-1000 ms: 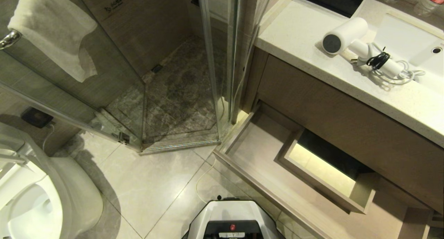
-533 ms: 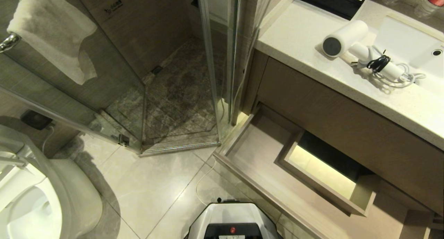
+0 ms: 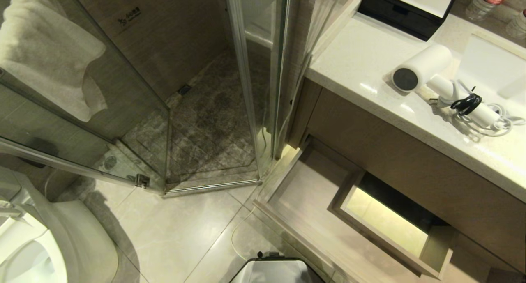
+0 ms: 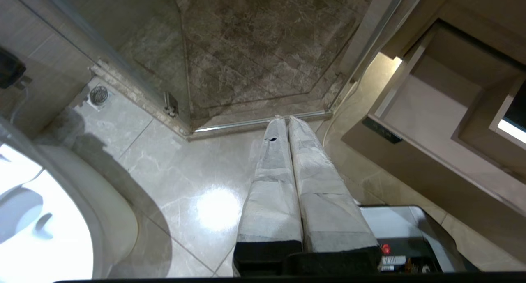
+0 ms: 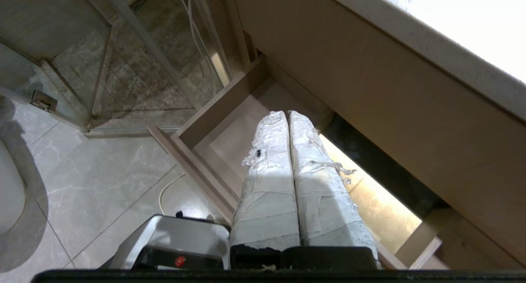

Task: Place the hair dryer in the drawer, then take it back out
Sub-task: Pick up the hairdryer

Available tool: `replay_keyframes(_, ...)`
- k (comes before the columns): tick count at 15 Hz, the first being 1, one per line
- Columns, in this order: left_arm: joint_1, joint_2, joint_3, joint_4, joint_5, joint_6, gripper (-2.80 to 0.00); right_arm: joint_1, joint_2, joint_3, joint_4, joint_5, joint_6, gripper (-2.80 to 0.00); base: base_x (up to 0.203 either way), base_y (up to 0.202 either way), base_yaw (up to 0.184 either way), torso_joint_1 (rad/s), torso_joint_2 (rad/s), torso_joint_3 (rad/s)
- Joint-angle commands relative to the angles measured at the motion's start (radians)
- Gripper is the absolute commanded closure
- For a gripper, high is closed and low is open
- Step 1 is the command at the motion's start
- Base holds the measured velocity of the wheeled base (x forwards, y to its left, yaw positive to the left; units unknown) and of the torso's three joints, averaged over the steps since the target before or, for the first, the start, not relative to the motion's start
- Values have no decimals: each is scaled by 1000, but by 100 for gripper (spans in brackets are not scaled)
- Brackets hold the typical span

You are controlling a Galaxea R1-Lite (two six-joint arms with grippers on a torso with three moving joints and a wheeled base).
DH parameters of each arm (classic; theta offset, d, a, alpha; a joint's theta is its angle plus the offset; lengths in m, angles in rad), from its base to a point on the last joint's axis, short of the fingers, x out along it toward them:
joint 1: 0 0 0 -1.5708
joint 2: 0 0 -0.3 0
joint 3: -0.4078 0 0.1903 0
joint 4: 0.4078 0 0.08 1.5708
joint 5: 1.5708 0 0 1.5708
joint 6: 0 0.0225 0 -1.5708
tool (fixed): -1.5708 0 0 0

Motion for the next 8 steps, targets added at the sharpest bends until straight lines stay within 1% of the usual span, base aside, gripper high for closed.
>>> replay_keyframes(1,0,0,2,0,0,0,0,1,-39,40,-1,1,0,0,0,0,0,251,-16,228)
replay_keyframes(5,0,0,0,0,0,0,0,1,-39,40,3,2,-1,0,0,0,0,274,-48,214)
replay_keyframes(8,0,0,1,0,0,0,0,1,-39,40,3,1,-1,0,0,0,0,292,-112,182)
